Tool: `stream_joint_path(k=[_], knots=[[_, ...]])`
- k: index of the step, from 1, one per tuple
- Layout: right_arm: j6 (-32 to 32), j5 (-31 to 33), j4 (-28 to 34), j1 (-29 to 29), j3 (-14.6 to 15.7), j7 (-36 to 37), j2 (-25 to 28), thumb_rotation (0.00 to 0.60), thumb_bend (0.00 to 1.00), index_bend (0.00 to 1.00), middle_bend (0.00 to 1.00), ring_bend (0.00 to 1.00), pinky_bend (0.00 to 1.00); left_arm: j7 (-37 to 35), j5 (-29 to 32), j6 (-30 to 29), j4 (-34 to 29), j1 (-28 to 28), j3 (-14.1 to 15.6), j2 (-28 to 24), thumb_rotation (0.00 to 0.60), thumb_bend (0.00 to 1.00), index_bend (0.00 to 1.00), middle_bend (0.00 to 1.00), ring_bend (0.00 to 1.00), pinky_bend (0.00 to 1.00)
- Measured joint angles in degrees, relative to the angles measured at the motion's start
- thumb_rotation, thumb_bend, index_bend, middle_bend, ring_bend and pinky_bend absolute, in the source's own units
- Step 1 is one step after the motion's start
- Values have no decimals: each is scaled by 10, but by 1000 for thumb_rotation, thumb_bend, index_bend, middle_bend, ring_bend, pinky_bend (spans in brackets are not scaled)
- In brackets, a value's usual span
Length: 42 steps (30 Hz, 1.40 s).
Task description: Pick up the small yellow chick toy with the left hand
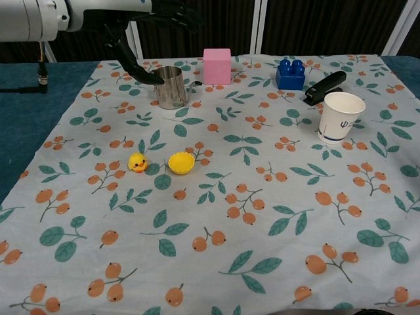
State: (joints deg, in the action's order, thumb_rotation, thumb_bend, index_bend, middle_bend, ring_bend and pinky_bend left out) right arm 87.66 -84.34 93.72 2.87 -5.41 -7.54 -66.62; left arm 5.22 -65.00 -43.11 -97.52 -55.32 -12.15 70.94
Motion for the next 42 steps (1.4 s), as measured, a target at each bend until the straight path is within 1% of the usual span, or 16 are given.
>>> stream_joint_path(k=[7,15,19,23,25,26,31,36,42], knots=[[-2,3,2,0,0,-1,1,600,126,63,56,87,165,3,-1,1,5,1,5,0,600,261,0,55,0,0],[-1,2,3,-1,1,0,2,600,126,65,56,87,165,4,-4,-4,3,6,12,-4,600,261,0,90,0,0],[-2,2,2,-1,1,1,3,600,126,65,56,87,165,7,-11,-11,-1,22,29,-14,600,256,0,98,0,0],[-3,3,3,0,1,1,3,600,126,65,56,87,165,2,-22,-23,-1,52,59,-23,600,256,2,102,0,0],[-3,3,4,0,1,-1,3,600,125,65,56,87,165,-1,-30,-27,6,63,72,-22,600,256,19,108,0,0],[-2,2,4,0,1,-2,2,600,125,65,56,87,165,-3,-36,-28,14,67,79,-20,600,256,30,112,0,0],[-1,2,5,0,1,-5,2,600,126,66,56,87,165,-18,-69,-35,54,84,98,2,600,258,100,163,0,0],[-2,5,4,-1,0,-2,2,600,126,66,55,87,165,-27,-106,-41,92,94,116,32,600,265,137,186,0,0],[-3,7,4,-1,-1,2,4,600,126,66,56,87,165,-29,-123,-35,144,101,132,75,600,311,186,230,0,0]])
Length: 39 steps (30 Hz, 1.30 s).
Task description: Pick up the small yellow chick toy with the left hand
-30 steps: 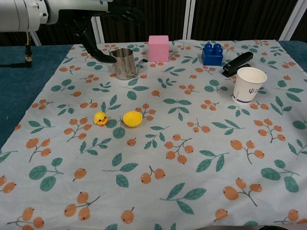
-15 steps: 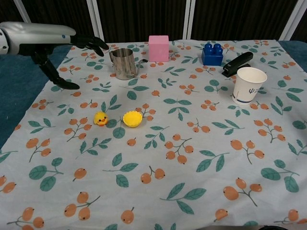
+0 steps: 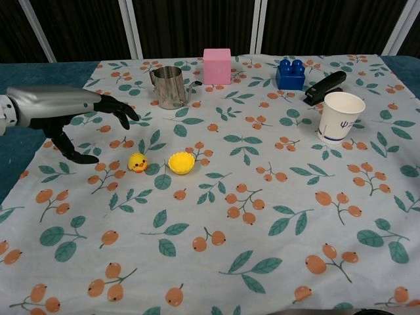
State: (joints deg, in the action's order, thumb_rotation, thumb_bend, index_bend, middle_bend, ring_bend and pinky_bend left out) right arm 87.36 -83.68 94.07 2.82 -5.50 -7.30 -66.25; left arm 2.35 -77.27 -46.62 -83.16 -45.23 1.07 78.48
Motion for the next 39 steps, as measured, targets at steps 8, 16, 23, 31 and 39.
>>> stream_joint_path(k=[8,16,23,31,39], knots=[[-1,2,0,0,-1,1,0,600,127,66,55,87,165,-12,-13,10,52,1,4,45,600,313,235,267,8,0],[-2,2,0,1,-1,2,1,600,126,65,56,87,165,-31,-17,17,81,-1,-5,73,600,314,254,287,27,11],[-3,5,0,0,-1,2,1,600,127,65,55,87,165,-49,-17,15,109,-5,-20,97,600,344,285,332,54,47],[-5,5,-1,2,-1,4,2,600,126,66,55,87,165,-56,-20,25,136,-13,-26,115,600,345,301,358,76,81],[-5,8,-1,2,-3,4,2,600,126,66,55,87,165,-69,-31,27,153,-16,-25,128,600,349,331,377,101,121]])
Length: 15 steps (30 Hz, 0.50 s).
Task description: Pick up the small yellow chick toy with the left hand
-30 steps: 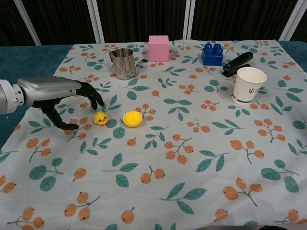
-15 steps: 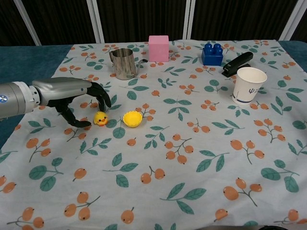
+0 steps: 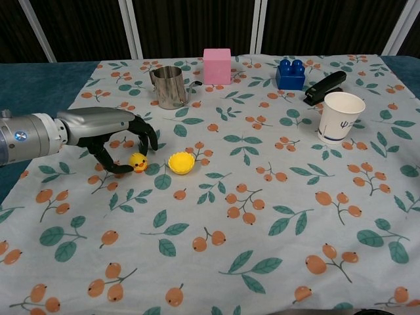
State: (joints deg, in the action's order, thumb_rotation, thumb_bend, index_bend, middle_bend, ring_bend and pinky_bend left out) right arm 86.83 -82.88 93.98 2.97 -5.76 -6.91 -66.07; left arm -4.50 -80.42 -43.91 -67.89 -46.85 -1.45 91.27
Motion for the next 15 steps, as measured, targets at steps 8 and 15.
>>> stream_joint_path(k=[8,15], knots=[[-1,2,0,0,-1,1,0,600,127,66,55,87,165,-16,-19,-7,14,-1,5,7,600,369,380,441,159,202],[0,3,0,0,-1,-1,-1,600,127,66,55,87,165,-18,-26,-7,18,-1,9,3,600,408,390,445,162,219]])
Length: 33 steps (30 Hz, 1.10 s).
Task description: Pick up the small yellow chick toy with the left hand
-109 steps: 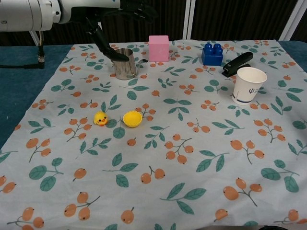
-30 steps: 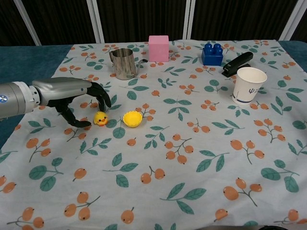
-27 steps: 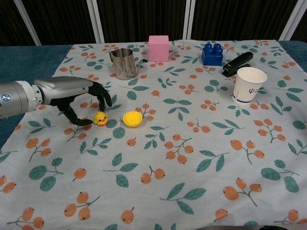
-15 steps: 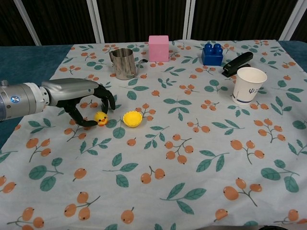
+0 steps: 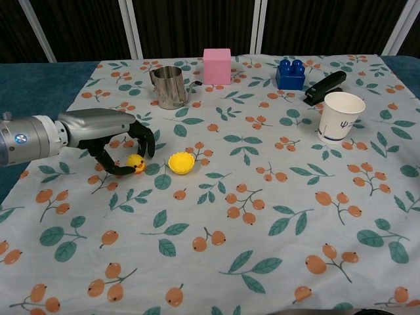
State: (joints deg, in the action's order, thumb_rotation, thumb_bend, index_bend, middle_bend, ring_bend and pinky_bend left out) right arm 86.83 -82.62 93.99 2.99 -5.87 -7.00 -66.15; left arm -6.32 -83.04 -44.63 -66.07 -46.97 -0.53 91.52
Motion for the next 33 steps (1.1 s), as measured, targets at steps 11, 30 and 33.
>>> stream_joint_path(k=[11,30,33], knots=[[2,0,1,0,-1,0,-1,600,126,65,56,87,165,5,4,-15,-47,-6,-25,-32,600,412,396,449,165,220],[3,-1,2,-1,0,3,1,600,127,66,56,87,165,66,35,10,-79,-46,-53,3,600,407,387,431,161,220],[3,-2,1,-1,0,4,1,600,126,66,56,87,165,69,37,13,-72,-46,-50,9,600,405,384,425,157,220]])
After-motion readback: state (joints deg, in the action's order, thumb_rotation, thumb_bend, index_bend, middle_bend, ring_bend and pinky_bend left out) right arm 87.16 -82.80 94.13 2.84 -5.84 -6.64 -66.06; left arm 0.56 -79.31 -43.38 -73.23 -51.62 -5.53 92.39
